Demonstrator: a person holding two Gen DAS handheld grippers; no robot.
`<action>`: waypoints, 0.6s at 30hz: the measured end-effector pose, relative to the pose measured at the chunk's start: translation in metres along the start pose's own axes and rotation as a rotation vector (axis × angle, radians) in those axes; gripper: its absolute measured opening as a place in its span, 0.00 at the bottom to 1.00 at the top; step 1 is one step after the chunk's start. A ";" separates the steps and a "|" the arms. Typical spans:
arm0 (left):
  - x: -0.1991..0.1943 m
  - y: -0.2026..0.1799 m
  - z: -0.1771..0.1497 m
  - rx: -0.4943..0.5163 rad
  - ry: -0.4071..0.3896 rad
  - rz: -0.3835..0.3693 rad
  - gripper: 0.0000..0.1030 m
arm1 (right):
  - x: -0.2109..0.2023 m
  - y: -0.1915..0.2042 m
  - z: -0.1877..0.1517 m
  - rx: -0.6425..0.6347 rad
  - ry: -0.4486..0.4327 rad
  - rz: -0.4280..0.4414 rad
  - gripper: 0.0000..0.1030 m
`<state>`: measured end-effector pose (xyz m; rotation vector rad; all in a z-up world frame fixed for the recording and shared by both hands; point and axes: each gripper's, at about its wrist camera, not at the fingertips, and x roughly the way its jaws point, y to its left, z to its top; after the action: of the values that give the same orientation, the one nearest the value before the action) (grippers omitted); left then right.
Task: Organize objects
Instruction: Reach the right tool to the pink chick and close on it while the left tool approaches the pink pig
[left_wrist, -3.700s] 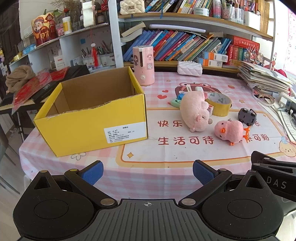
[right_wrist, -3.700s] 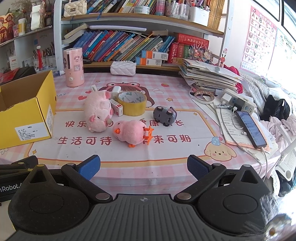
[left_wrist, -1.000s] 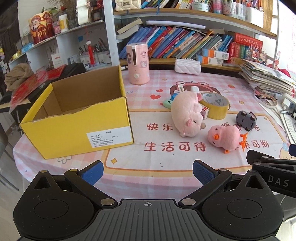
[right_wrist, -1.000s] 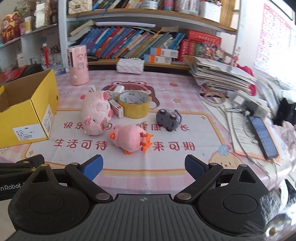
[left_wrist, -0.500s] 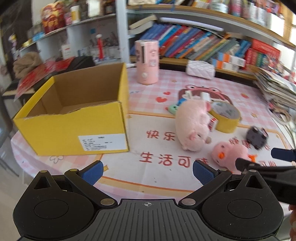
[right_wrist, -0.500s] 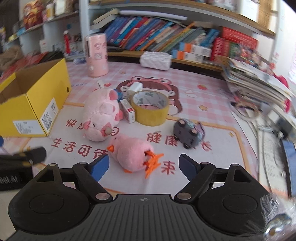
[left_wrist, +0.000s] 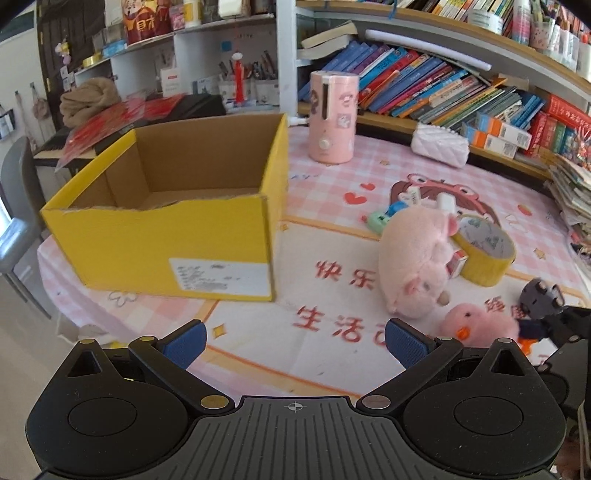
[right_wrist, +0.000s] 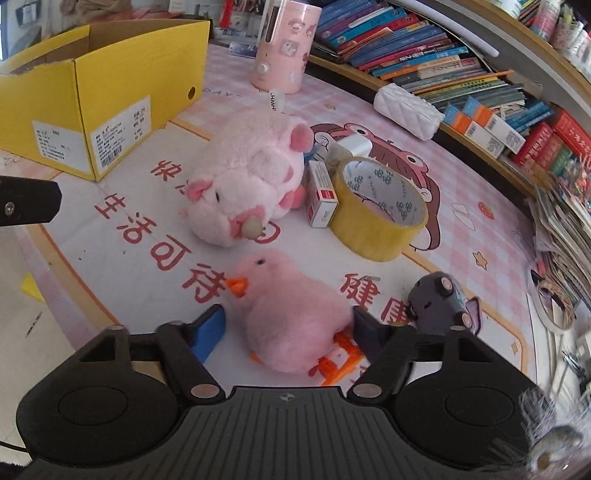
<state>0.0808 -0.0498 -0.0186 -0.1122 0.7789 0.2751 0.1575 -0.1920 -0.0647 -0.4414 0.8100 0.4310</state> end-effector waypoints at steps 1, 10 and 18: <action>0.001 -0.004 0.002 0.004 -0.005 -0.008 1.00 | 0.000 -0.002 0.000 -0.008 0.001 0.009 0.58; 0.019 -0.051 0.023 0.075 -0.035 -0.114 1.00 | -0.041 -0.066 -0.003 0.187 -0.103 -0.090 0.57; 0.055 -0.093 0.037 0.142 -0.016 -0.158 1.00 | -0.067 -0.112 -0.014 0.341 -0.199 -0.193 0.57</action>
<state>0.1699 -0.1206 -0.0320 -0.0374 0.7665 0.0706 0.1664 -0.3046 0.0017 -0.1535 0.6254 0.1481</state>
